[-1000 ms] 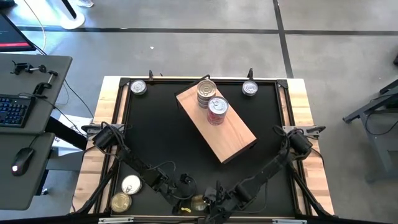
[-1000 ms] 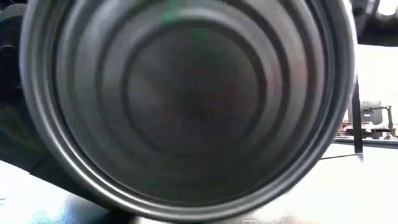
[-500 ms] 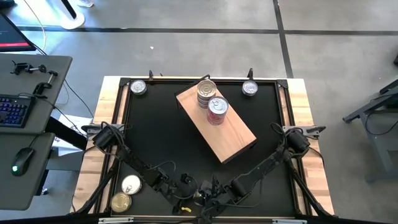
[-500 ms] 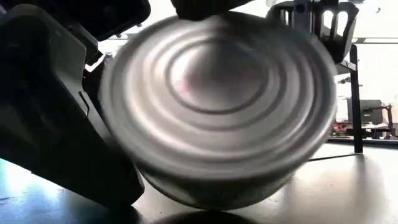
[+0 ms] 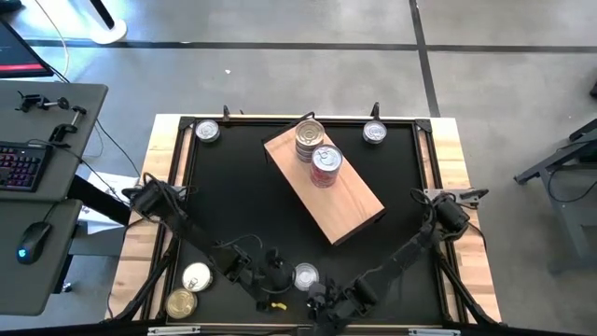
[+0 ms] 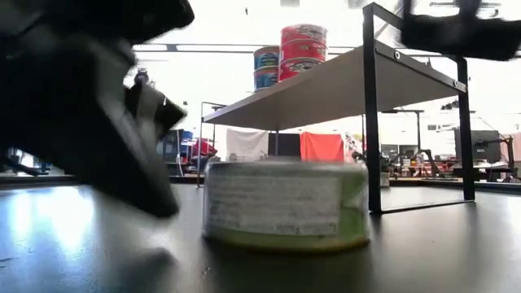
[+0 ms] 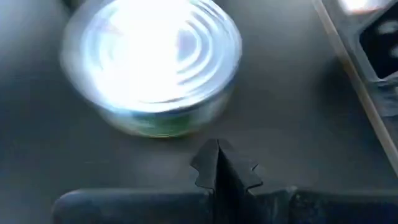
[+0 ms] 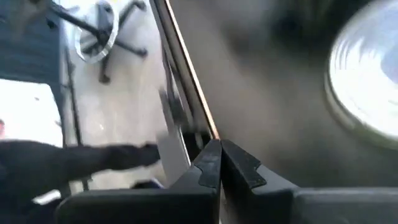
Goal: Stack canned seafood by type on shelf
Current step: Put the green tuna can on the shelf
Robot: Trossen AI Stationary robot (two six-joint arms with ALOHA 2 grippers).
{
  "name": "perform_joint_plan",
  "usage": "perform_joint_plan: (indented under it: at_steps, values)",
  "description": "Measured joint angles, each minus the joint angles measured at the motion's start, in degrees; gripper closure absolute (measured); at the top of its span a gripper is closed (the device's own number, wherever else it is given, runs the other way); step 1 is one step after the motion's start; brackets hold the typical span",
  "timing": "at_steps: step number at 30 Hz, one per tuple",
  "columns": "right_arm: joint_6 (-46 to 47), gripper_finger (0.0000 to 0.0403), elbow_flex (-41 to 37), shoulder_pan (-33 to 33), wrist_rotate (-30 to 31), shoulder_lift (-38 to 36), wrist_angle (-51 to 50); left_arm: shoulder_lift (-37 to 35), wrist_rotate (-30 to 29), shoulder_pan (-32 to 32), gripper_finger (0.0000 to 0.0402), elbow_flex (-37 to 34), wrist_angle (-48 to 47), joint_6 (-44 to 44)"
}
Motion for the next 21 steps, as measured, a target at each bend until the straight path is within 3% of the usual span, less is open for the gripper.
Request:
perform_joint_plan:
  at_steps: [3,6,14,21]
  values:
    - [4.1,0.0403,-1.3,1.5,0.3,0.0,-3.2,-5.0,-5.7,0.9,0.0401,0.1,-7.0,2.9]
    - [9.4,0.0403,-4.0,2.1,1.0,0.0,-3.8,-8.6,-6.9,3.2,0.0401,-1.4,-9.8,3.4]
    - [17.6,0.0403,-11.1,0.5,3.3,0.0,1.8,-4.8,6.6,10.9,0.0401,-3.1,-3.0,5.3]
    - [15.6,0.0403,-11.2,-2.7,4.3,0.0,-0.6,-1.6,7.2,11.1,0.0401,-3.0,2.3,4.9]
